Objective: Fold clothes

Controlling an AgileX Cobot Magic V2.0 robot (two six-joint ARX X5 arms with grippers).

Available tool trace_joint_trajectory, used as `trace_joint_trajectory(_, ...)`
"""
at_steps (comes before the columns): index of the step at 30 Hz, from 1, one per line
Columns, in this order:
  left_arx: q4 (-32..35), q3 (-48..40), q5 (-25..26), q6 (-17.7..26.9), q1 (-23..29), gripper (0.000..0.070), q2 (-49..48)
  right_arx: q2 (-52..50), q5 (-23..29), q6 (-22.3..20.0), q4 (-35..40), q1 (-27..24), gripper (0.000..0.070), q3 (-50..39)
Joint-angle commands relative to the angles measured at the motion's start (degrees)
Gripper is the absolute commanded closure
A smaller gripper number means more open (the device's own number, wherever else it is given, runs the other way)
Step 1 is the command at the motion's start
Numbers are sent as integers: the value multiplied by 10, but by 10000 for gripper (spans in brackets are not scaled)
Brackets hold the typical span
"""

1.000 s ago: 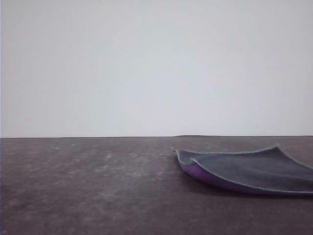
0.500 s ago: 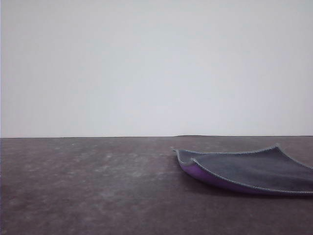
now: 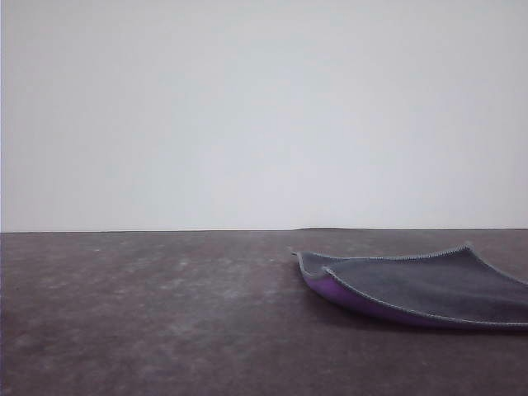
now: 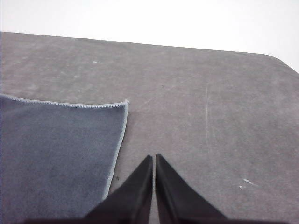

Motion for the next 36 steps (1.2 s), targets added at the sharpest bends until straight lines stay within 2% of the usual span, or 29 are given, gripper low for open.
trace_joint_trajectory(1,-3,-7,0,-14,1,684,0,0,0,8,4,-1,697,-2)
trace_joint_trajectory(5,-2,-7,1,-56,1,684,0,0,0,17,4,-1,697,-2)
trace_joint_trajectory(13,-7,-7,10,-66,1,685,0,0,0,30,4,-1,697,-2)
trace_joint_trajectory(20,-7,21,8,-86,1,688,10,2,0,68,1,-1,697,21)
trace_joint_trajectory(22,-5,41,4,-104,1,688,23,9,0,86,2,-1,697,38)
trace_joint_trajectory(25,-1,82,2,-129,1,688,57,30,2,102,3,-1,697,66)
trace_joint_trajectory(30,12,158,-3,-129,1,688,150,102,15,121,8,-1,697,128)
trace_joint_trajectory(36,22,264,-1,-123,0,688,312,236,8,137,5,-1,697,235)
